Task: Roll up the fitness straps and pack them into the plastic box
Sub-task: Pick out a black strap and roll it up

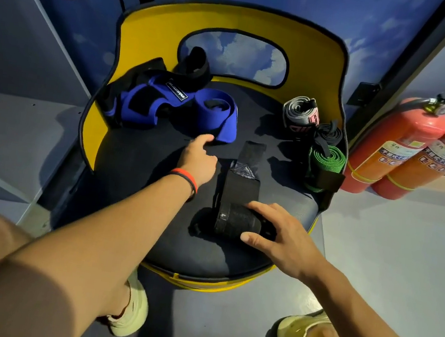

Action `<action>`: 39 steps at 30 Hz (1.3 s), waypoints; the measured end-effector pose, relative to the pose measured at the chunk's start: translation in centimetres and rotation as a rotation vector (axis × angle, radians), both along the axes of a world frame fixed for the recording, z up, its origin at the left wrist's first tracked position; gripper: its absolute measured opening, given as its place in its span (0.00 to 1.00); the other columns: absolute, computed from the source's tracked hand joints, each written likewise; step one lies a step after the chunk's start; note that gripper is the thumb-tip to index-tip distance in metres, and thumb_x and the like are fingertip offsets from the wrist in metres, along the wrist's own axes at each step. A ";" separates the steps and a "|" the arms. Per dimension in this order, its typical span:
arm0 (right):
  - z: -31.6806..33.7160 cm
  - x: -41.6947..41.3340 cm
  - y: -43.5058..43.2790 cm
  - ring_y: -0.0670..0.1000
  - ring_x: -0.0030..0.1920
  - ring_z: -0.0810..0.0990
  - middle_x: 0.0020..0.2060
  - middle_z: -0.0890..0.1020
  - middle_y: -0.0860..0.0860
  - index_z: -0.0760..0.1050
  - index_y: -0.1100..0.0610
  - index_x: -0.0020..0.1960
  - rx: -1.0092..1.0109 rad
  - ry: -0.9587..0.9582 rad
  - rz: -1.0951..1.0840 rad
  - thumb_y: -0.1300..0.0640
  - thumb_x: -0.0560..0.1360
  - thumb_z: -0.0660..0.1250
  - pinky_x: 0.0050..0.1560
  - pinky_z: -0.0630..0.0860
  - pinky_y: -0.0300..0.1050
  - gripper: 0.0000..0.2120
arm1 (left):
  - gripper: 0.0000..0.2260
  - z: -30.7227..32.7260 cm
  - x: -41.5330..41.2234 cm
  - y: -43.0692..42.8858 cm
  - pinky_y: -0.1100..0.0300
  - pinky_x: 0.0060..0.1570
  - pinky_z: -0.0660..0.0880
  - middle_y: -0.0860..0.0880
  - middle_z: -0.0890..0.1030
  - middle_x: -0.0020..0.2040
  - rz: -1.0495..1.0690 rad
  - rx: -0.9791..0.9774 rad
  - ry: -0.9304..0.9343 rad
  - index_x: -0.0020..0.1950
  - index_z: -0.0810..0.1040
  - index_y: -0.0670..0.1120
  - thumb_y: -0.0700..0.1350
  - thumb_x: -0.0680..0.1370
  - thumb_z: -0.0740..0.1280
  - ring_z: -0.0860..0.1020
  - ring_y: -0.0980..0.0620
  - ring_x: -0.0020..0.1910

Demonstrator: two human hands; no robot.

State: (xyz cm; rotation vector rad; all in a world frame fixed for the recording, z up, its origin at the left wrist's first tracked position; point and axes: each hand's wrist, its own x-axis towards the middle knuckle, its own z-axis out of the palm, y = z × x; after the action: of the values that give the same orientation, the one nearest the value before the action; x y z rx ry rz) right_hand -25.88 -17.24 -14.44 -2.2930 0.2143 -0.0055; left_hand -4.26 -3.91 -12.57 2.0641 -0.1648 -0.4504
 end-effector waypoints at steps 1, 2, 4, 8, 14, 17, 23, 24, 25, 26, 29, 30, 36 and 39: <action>0.0 0.0 0.1 0.41 0.57 0.74 0.55 0.75 0.41 0.71 0.42 0.72 0.013 0.008 -0.009 0.36 0.74 0.69 0.56 0.74 0.36 0.28 | 0.26 0.5 0.4 0.3 0.54 0.65 0.73 0.49 0.71 0.71 0.008 0.012 0.012 0.76 0.70 0.51 0.34 0.79 0.66 0.74 0.50 0.64; 0.0 0.1 0.1 0.43 0.57 0.75 0.55 0.75 0.42 0.71 0.41 0.72 0.025 0.016 -0.018 0.36 0.74 0.69 0.56 0.76 0.39 0.28 | 0.28 0.7 0.9 0.6 0.55 0.66 0.72 0.49 0.67 0.75 0.021 0.028 0.013 0.77 0.67 0.51 0.34 0.79 0.67 0.71 0.49 0.69; 0.1 0.3 0.0 0.43 0.57 0.75 0.55 0.75 0.44 0.71 0.40 0.72 0.044 0.030 -0.026 0.37 0.75 0.69 0.57 0.76 0.41 0.27 | 0.29 1.5 1.3 1.3 0.59 0.61 0.70 0.49 0.64 0.78 0.013 0.054 0.026 0.78 0.67 0.51 0.35 0.79 0.68 0.70 0.47 0.72; 0.1 0.7 -0.2 0.41 0.58 0.74 0.57 0.72 0.43 0.72 0.42 0.72 0.101 0.064 -0.025 0.40 0.76 0.70 0.59 0.74 0.36 0.26 | 0.13 2.1 -0.7 3.1 0.64 0.45 0.73 0.47 0.78 0.64 0.032 0.086 -0.014 0.61 0.80 0.50 0.40 0.78 0.70 0.78 0.52 0.50; -0.2 1.1 -0.4 0.43 0.62 0.77 0.60 0.78 0.41 0.73 0.43 0.73 0.198 0.067 -0.118 0.35 0.72 0.71 0.66 0.76 0.48 0.31 | 0.20 1.4 -8.1 4.4 0.54 0.39 0.73 0.40 0.78 0.35 -0.148 0.217 0.057 0.37 0.76 0.39 0.54 0.80 0.65 0.76 0.42 0.37; -0.4 0.7 0.5 0.44 0.59 0.81 0.57 0.83 0.41 0.77 0.45 0.67 0.296 0.010 -0.254 0.36 0.70 0.74 0.62 0.80 0.51 0.28 | 0.18 1.9 -11.0 4.5 0.54 0.36 0.68 0.39 0.79 0.40 -0.078 0.228 -0.019 0.41 0.77 0.38 0.48 0.84 0.59 0.75 0.44 0.38; 0.4 0.5 0.9 0.43 0.56 0.84 0.54 0.86 0.42 0.81 0.50 0.65 0.362 0.039 -0.289 0.44 0.75 0.74 0.61 0.81 0.51 0.21 | 0.18 3.9 -13.0 4.2 0.53 0.60 0.70 0.48 0.80 0.63 -0.115 0.207 0.020 0.67 0.76 0.49 0.54 0.86 0.53 0.75 0.44 0.64; 0.5 0.4 0.9 0.43 0.57 0.84 0.54 0.86 0.42 0.80 0.50 0.66 0.325 0.054 -0.276 0.41 0.75 0.73 0.61 0.81 0.50 0.22 | 0.19 4.2 -13.1 4.2 0.52 0.64 0.69 0.50 0.77 0.68 -0.143 0.224 0.025 0.73 0.72 0.53 0.57 0.85 0.54 0.74 0.46 0.67; 0.6 0.2 1.0 0.43 0.56 0.84 0.54 0.86 0.42 0.80 0.49 0.65 0.312 0.072 -0.266 0.40 0.76 0.72 0.60 0.81 0.49 0.22 | 0.21 4.1 -13.2 4.4 0.52 0.66 0.69 0.51 0.76 0.70 -0.177 0.243 0.026 0.75 0.69 0.55 0.58 0.84 0.56 0.73 0.47 0.68; 0.7 0.0 1.0 0.43 0.56 0.84 0.54 0.86 0.42 0.81 0.49 0.64 0.311 0.082 -0.259 0.43 0.77 0.72 0.59 0.81 0.45 0.19 | 0.22 3.9 -13.3 4.6 0.52 0.66 0.69 0.51 0.76 0.71 -0.206 0.274 0.027 0.76 0.68 0.56 0.58 0.83 0.58 0.73 0.47 0.69; 1.4 -0.7 1.0 0.42 0.54 0.84 0.51 0.87 0.41 0.82 0.47 0.61 0.381 0.113 -0.228 0.49 0.78 0.71 0.55 0.80 0.38 0.11 | 0.23 3.6 -13.8 5.4 0.51 0.66 0.72 0.52 0.76 0.69 -0.254 0.312 0.036 0.76 0.66 0.57 0.58 0.81 0.62 0.74 0.47 0.67; 1.3 -0.9 0.9 0.42 0.55 0.84 0.52 0.87 0.41 0.81 0.48 0.62 0.384 0.119 -0.215 0.49 0.79 0.71 0.56 0.80 0.38 0.12 | 0.24 3.4 -14.0 5.6 0.52 0.65 0.72 0.53 0.76 0.69 -0.262 0.306 0.044 0.76 0.66 0.57 0.58 0.81 0.64 0.74 0.48 0.66; 1.0 -0.5 2.3 0.42 0.56 0.82 0.54 0.84 0.39 0.81 0.42 0.57 0.278 0.077 -0.307 0.45 0.82 0.64 0.54 0.77 0.34 0.09 | 0.19 2.4 -13.6 5.5 0.59 0.53 0.69 0.54 0.74 0.59 -0.201 0.191 0.066 0.69 0.74 0.55 0.59 0.80 0.66 0.74 0.51 0.58; 0.8 0.2 2.5 0.47 0.57 0.82 0.57 0.84 0.45 0.78 0.48 0.68 0.205 0.050 -0.400 0.42 0.81 0.64 0.56 0.79 0.40 0.19 | 0.16 1.8 -13.1 4.4 0.56 0.51 0.74 0.53 0.76 0.57 -0.167 0.212 0.045 0.60 0.78 0.54 0.62 0.79 0.65 0.76 0.51 0.54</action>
State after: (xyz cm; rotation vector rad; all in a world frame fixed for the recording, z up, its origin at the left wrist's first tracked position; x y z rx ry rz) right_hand -25.70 -14.78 -13.60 -2.0142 0.6653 -0.1256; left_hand -17.38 0.53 -10.75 2.2552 -0.2742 -0.6393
